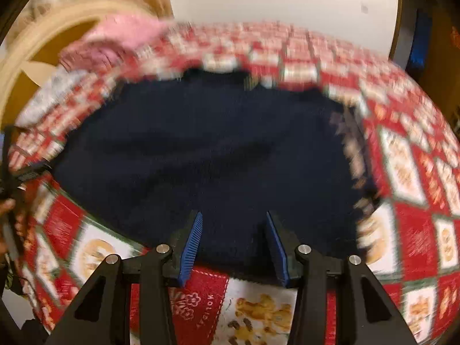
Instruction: Fold small clothes
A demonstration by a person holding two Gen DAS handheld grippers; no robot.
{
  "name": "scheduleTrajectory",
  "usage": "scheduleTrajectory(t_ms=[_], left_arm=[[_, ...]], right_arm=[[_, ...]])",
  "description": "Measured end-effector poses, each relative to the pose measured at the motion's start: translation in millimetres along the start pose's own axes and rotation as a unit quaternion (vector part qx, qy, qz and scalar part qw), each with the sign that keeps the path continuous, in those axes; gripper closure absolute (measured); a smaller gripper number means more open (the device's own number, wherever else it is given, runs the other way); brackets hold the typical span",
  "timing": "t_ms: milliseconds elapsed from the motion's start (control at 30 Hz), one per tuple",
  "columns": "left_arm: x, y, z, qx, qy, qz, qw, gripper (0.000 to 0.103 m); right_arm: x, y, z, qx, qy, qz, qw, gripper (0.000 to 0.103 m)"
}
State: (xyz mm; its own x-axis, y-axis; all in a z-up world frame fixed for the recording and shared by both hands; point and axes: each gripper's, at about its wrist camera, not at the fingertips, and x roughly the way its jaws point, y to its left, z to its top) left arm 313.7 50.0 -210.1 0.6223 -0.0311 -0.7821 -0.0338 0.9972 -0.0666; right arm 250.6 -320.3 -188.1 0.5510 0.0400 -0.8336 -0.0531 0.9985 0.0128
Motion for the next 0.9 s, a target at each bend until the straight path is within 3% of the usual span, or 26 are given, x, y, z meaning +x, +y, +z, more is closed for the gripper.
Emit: scheduleTrajectory(t_ms=[133, 367, 467, 600, 767, 900], left_arm=[[-1, 5, 0, -0.007, 0.001, -0.014, 0.9999, 0.012], [-14, 21, -13, -0.023, -0.001, -0.042, 0.9989, 0.007], [-14, 21, -16, -0.016, -0.005, -0.044, 0.9989, 0.007], [-14, 21, -16, -0.014, -0.004, -0.046, 0.9988, 0.006], [-16, 24, -20, 0.0, 0.0, -0.049, 0.9988, 0.006], [-28, 42, -23, -0.023, -0.014, -0.062, 0.9978, 0.006]], right_arm=[[-5, 12, 1, -0.015, -0.008, -0.016, 1.0, 0.057], [-30, 66, 15, -0.072, -0.051, 0.006, 0.996, 0.057], [-18, 89, 22, -0.081, -0.048, 0.019, 0.995, 0.056], [18, 110, 20, -0.081, 0.004, -0.009, 0.997, 0.057], [15, 108, 20, -0.059, -0.003, -0.011, 0.998, 0.056], [-6, 124, 20, -0.07, -0.031, -0.008, 0.997, 0.056]])
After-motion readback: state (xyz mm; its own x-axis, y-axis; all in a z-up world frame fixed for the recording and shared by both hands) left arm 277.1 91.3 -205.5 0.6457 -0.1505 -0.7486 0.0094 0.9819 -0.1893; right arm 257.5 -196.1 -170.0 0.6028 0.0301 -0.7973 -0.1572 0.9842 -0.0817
